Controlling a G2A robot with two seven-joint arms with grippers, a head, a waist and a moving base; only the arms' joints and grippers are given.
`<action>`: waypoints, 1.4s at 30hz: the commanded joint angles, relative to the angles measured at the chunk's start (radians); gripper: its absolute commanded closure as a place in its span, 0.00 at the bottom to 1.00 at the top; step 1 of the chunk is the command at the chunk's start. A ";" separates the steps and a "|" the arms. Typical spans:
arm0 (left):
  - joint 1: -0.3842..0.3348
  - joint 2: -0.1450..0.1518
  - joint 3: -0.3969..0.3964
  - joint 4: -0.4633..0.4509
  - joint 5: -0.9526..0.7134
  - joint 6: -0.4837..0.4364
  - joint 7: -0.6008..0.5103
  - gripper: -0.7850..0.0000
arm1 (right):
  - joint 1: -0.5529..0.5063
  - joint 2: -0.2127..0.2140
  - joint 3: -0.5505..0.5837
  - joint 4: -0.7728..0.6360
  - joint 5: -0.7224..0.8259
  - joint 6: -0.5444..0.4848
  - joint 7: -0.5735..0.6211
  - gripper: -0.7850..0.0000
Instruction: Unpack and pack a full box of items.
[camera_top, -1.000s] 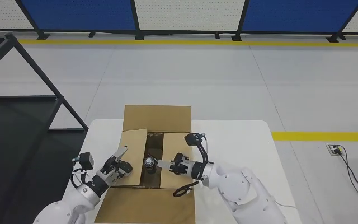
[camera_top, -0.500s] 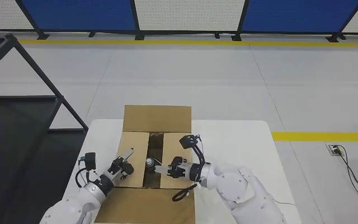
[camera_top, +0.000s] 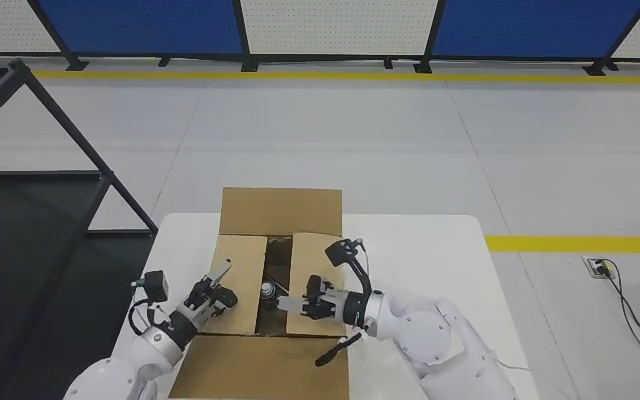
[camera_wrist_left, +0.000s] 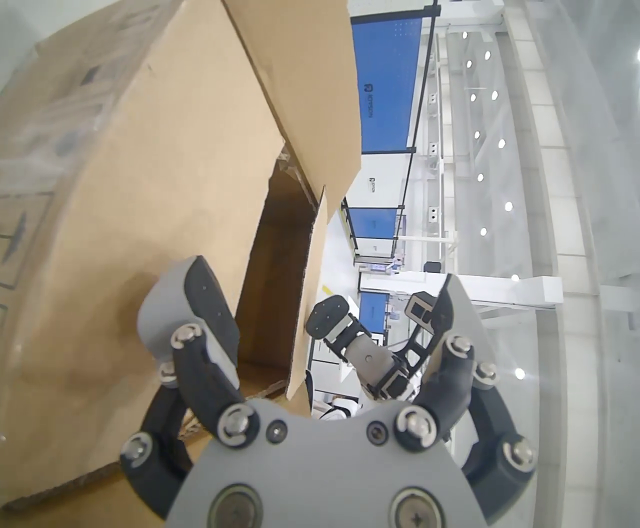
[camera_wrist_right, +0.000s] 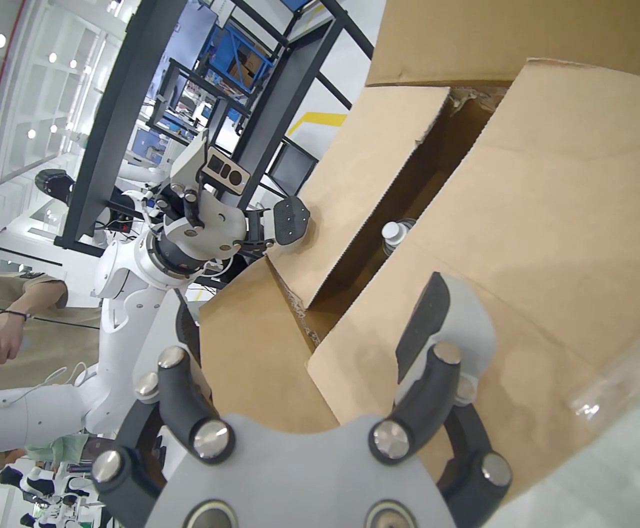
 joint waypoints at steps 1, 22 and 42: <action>0.008 0.000 -0.019 -0.019 -0.031 -0.004 -0.001 0.00 | -0.019 0.007 0.024 -0.033 0.004 -0.023 0.012 0.00; 0.093 -0.006 -0.279 -0.113 -0.406 -0.087 0.075 0.00 | -0.372 0.113 0.381 -0.331 0.112 -0.223 0.339 0.00; 0.054 -0.004 -0.259 -0.061 -0.369 -0.100 0.088 0.00 | -0.416 0.132 0.400 -0.329 0.184 -0.240 0.390 0.00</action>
